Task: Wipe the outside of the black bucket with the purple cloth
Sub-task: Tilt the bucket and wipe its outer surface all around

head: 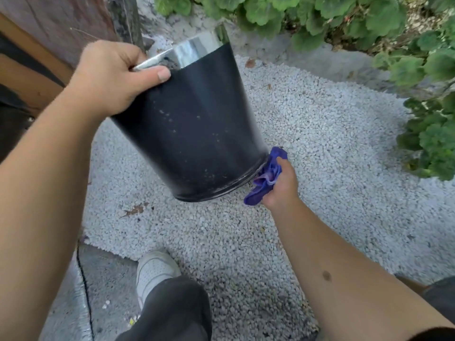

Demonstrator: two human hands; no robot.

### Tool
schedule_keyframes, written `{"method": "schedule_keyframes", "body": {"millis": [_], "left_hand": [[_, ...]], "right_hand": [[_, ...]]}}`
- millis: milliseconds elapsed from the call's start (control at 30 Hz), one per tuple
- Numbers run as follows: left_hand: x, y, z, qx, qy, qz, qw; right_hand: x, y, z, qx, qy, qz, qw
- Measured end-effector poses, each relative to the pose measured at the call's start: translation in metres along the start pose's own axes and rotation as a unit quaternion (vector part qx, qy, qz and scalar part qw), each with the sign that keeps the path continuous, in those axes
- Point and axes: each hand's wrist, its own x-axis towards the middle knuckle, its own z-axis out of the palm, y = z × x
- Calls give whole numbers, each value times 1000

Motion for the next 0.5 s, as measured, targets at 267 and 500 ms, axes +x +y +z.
{"method": "schedule_keyframes", "body": {"millis": [267, 500], "left_hand": [[11, 13, 35, 85, 32, -21, 996], [12, 13, 46, 94, 75, -56, 991]], "right_hand": [[1, -37, 25, -76, 16, -155, 985], [-20, -33, 38, -229, 3, -199, 953]]}}
